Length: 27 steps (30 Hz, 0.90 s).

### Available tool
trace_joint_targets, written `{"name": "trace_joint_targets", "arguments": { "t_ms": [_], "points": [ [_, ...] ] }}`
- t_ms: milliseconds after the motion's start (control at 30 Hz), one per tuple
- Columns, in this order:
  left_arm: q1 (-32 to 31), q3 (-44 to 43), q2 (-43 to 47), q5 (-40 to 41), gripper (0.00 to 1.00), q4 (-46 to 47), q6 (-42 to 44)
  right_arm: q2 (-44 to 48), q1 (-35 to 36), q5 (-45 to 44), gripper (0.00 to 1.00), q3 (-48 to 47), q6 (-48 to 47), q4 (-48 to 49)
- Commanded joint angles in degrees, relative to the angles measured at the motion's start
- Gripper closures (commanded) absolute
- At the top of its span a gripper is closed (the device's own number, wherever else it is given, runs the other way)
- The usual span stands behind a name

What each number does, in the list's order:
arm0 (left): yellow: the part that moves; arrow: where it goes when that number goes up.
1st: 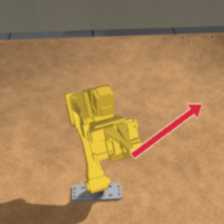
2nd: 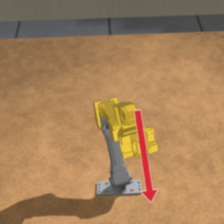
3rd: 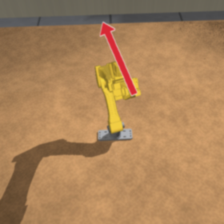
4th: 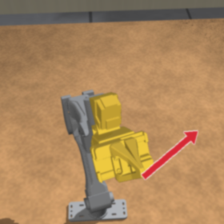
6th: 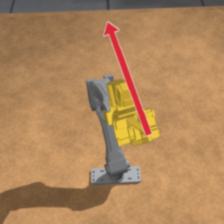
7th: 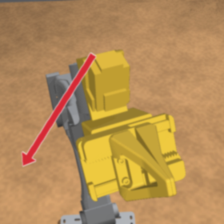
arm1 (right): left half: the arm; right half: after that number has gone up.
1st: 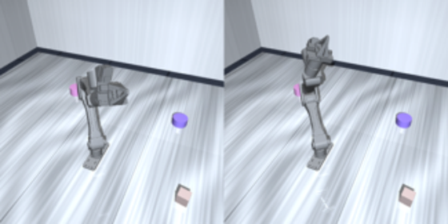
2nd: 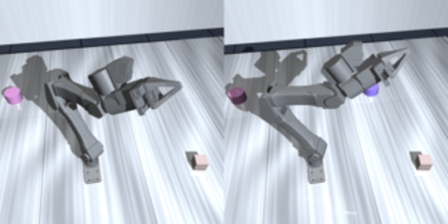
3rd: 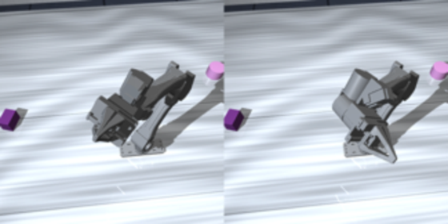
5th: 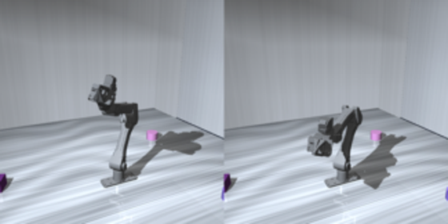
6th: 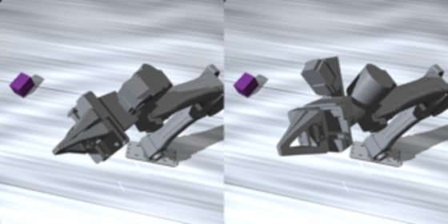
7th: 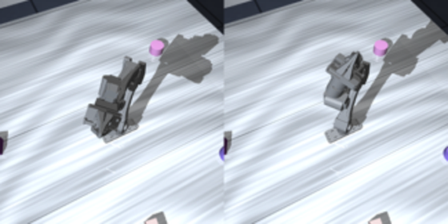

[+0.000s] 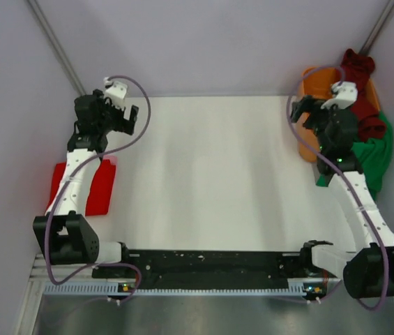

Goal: Fold and stack the t-shirts
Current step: Grab crumpled tshirt from bin with the right arm

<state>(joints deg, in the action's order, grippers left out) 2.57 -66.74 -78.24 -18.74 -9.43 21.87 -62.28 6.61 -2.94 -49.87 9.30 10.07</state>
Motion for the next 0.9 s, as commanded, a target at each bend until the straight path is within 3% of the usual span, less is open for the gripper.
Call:
{"name": "trace_joint_targets", "arguments": {
  "t_ms": [0, 167, 300, 633, 800, 867],
  "points": [
    [0.9, -9.3, 0.7, 8.0, 0.01, -7.9, -5.5, -4.9, -14.3, -1.5, 0.10, -12.6, 6.8, -16.6],
    [0.7, -10.7, -2.6, -2.6, 0.01, -12.0, -5.9, -15.0, -24.4, 0.2, 0.22, -25.4, 7.7, -28.3],
    [-0.7, -9.9, -4.7, -0.1, 0.01, -13.2, -7.3, -25.8, -26.2, -7.0, 0.22, -33.5, 0.0, -32.6],
    [-2.0, -11.2, -11.1, -0.4, 0.01, -17.3, -6.8, -55.0, -27.5, -9.4, 0.30, -65.0, -11.5, -37.6],
    [-2.0, -14.7, -15.4, 0.6, 0.01, -20.7, -6.2, -67.7, -27.5, -11.0, 0.39, -84.6, -12.2, -49.2],
    [-2.1, -16.0, -17.0, 1.2, 0.01, -21.2, -6.2, -70.1, -27.0, -12.0, 0.39, -87.2, -12.9, -51.2]
  ]
}}
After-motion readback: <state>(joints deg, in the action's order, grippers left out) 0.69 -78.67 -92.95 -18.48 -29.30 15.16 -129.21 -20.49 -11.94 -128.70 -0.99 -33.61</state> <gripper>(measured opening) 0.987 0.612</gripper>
